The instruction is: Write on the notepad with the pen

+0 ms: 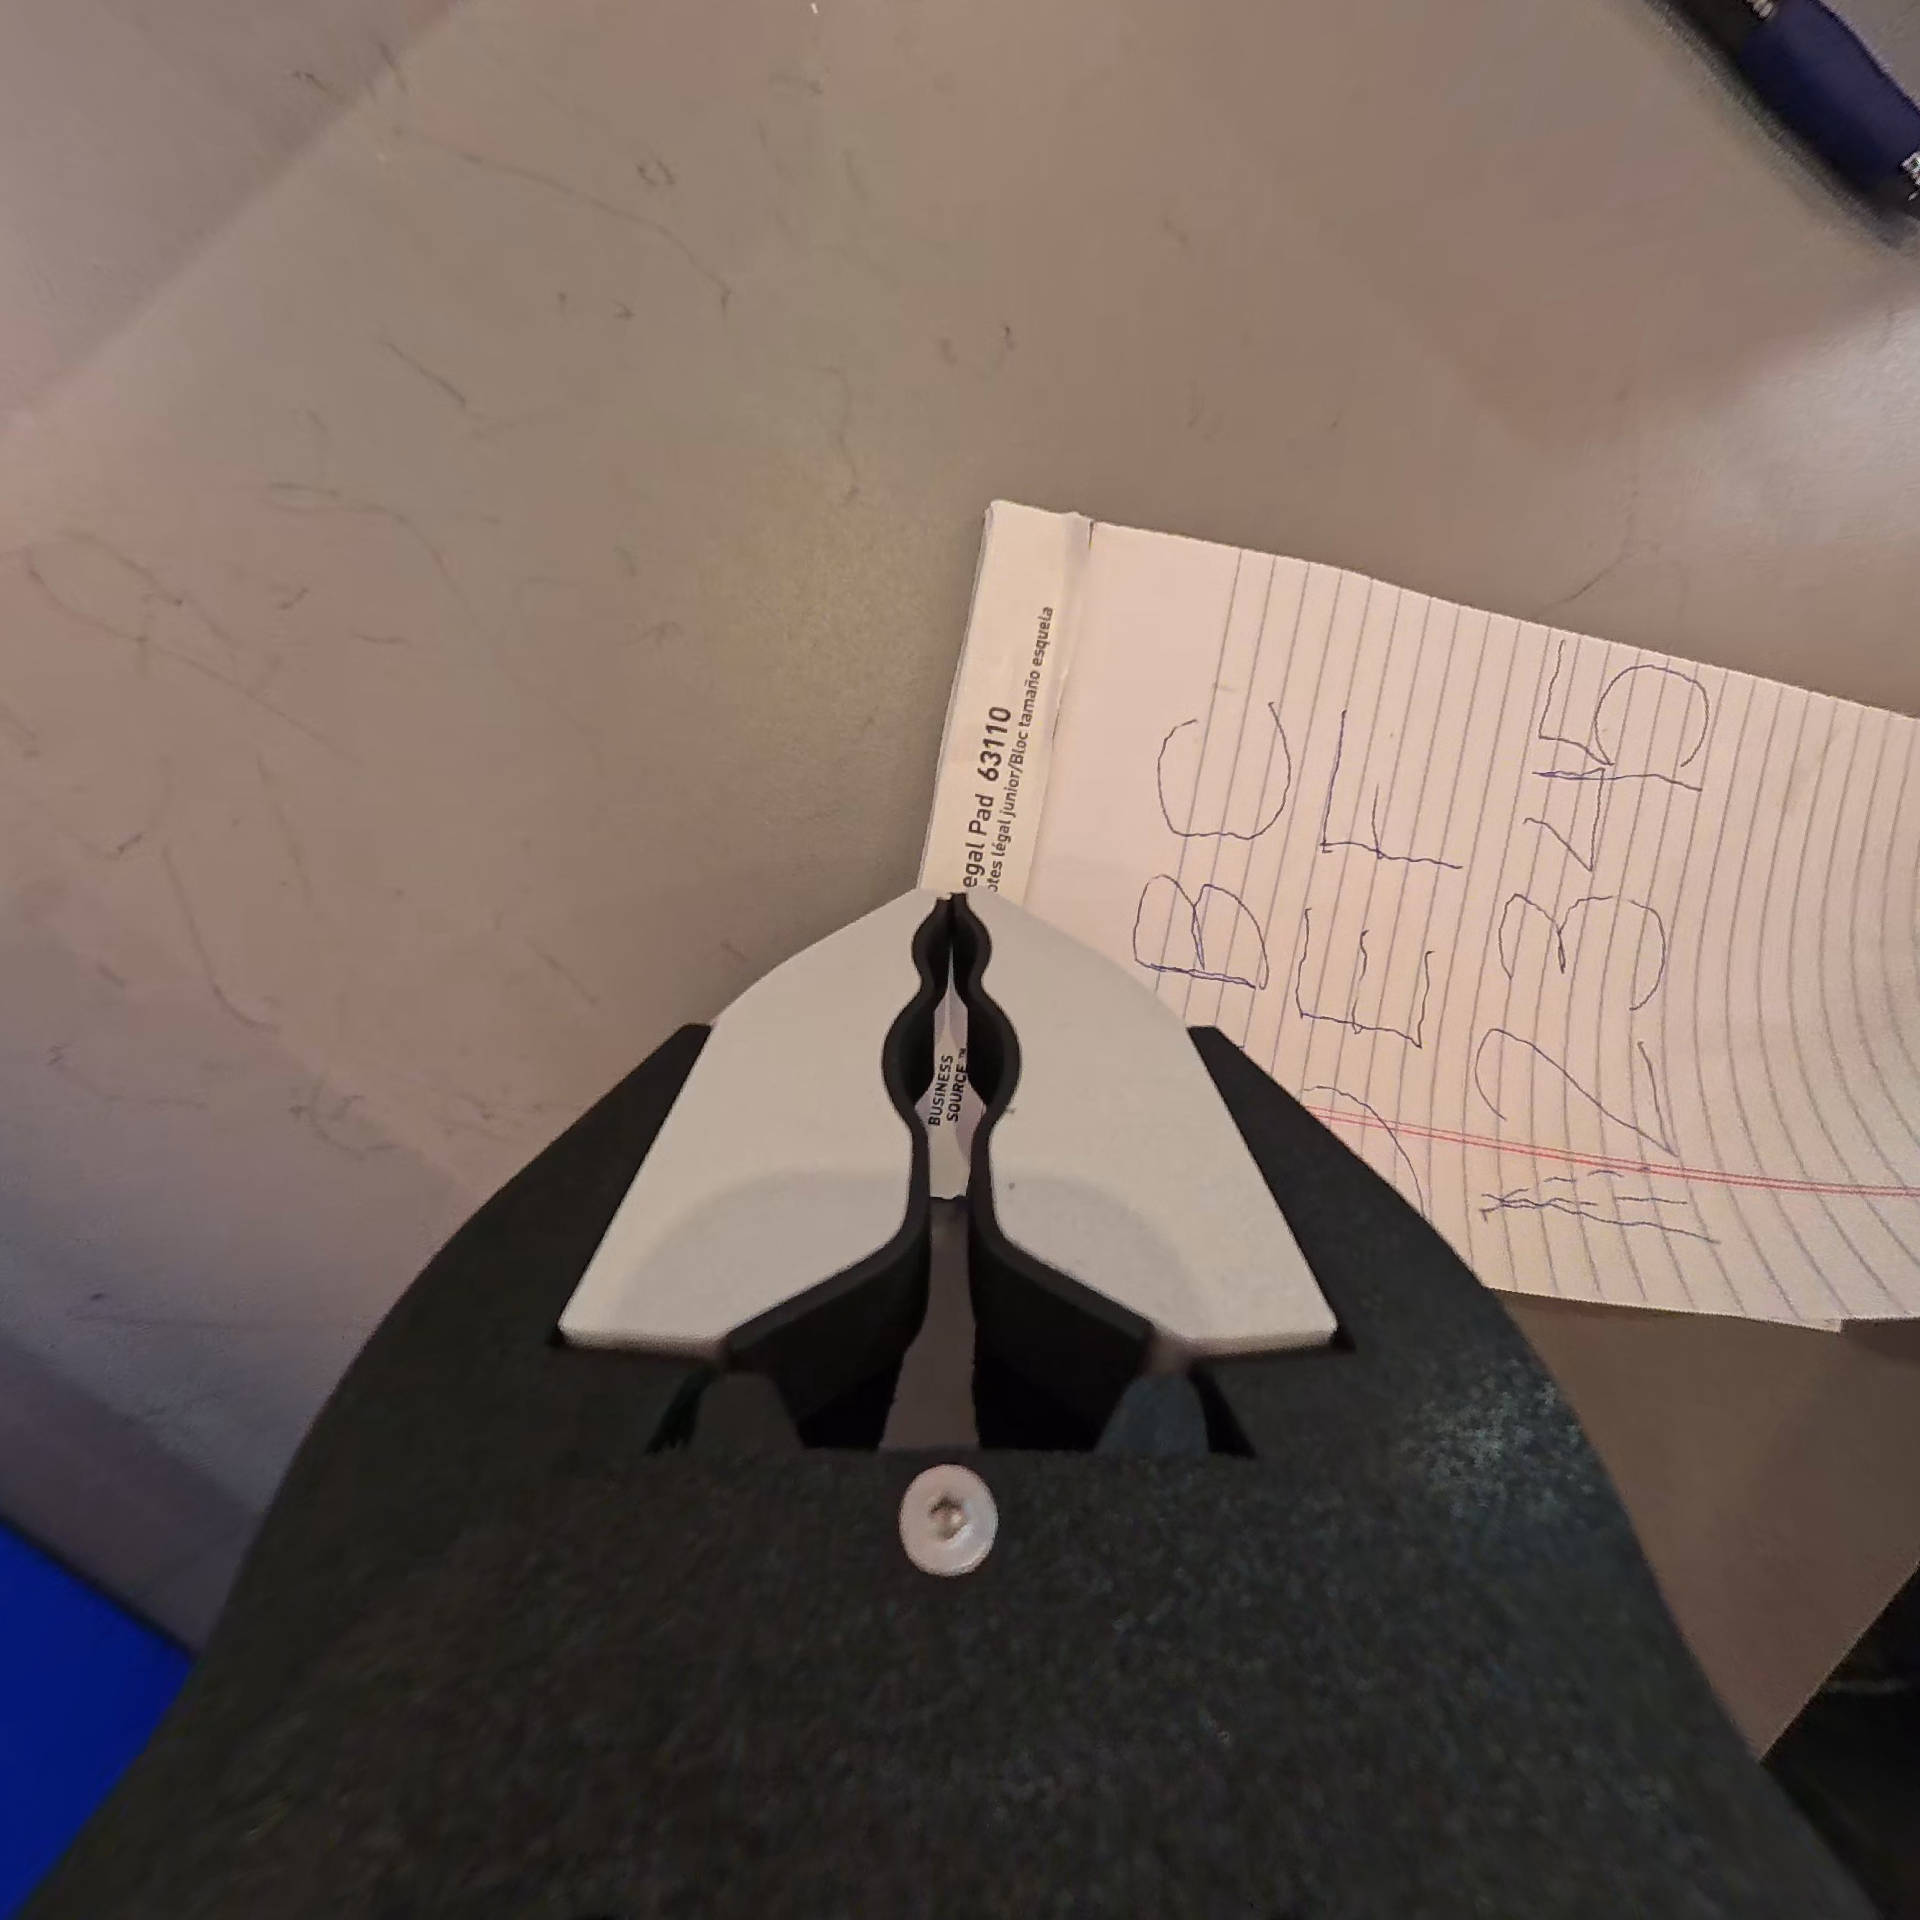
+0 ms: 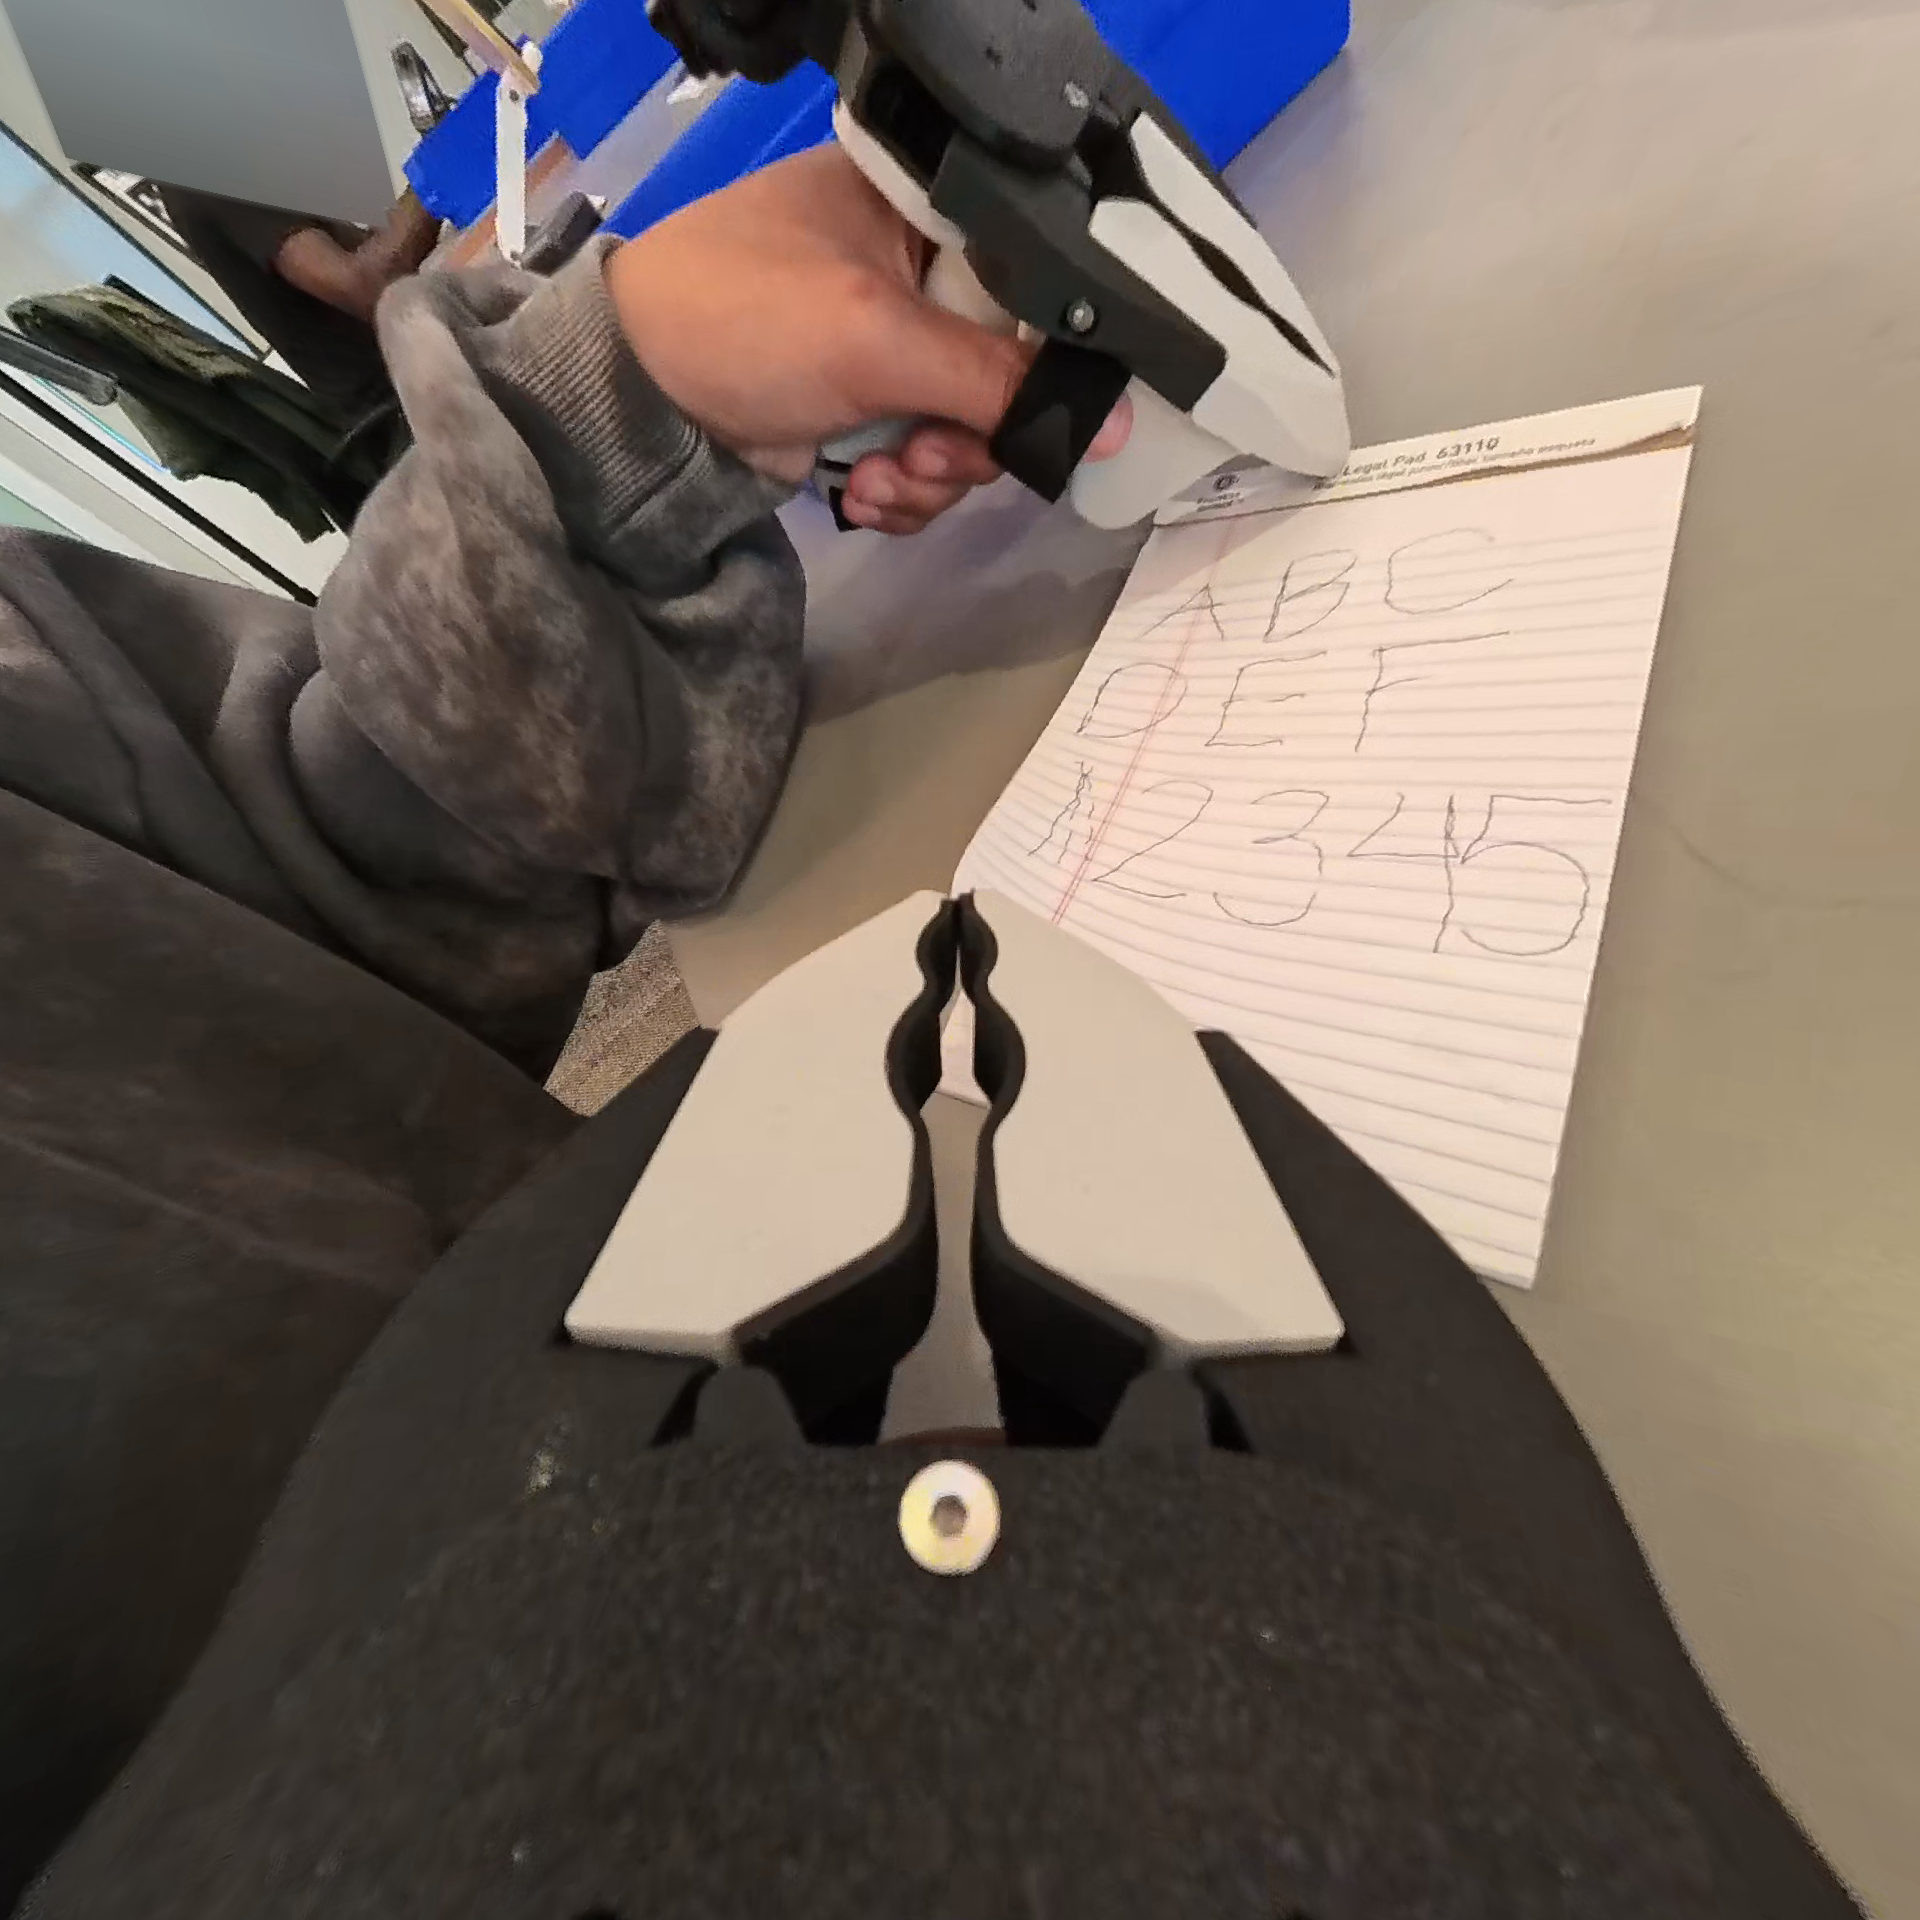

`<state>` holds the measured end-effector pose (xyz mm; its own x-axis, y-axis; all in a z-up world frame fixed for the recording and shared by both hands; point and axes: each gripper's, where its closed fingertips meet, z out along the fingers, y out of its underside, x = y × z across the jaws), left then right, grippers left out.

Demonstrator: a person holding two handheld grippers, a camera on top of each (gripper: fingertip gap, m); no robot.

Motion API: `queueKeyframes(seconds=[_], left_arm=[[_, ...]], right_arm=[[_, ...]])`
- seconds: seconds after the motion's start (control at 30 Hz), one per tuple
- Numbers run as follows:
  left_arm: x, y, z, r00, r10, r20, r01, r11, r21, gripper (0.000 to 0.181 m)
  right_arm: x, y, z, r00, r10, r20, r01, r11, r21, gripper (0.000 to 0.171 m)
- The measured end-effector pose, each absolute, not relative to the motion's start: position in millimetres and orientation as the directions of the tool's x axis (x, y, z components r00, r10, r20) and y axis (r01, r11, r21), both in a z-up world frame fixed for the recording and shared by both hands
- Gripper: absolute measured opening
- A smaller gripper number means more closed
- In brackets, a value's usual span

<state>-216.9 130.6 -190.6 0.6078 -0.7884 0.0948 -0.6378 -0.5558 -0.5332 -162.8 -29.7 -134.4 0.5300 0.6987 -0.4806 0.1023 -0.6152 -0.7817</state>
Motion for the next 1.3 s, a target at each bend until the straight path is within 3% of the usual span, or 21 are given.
queueKeyframes(seconds=[0.63, 0.8, 0.97, 1.3], left_arm=[[-217, 131, -190, 0.606, -0.790, 0.092, -0.640, -0.553, -0.534, 0.000], [-217, 131, -190, 0.607, -0.790, 0.092, -0.638, -0.553, -0.535, 0.000], [-217, 131, -190, 0.606, -0.789, 0.105, -0.632, -0.557, -0.539, 0.000], [-217, 131, -190, 0.606, -0.791, 0.080, -0.644, -0.547, -0.534, 0.000]], right_arm=[[-156, -34, -137, 0.515, 0.697, -0.499, 0.124, -0.637, -0.761, 0.000], [-112, -23, -147, 0.686, 0.656, -0.315, 0.225, -0.603, -0.765, 0.014], [-76, -13, -182, 0.814, 0.576, -0.077, 0.384, -0.633, -0.673, 0.035], [-95, 6, -192, 0.824, 0.540, -0.170, 0.316, -0.688, -0.653, 0.037]])
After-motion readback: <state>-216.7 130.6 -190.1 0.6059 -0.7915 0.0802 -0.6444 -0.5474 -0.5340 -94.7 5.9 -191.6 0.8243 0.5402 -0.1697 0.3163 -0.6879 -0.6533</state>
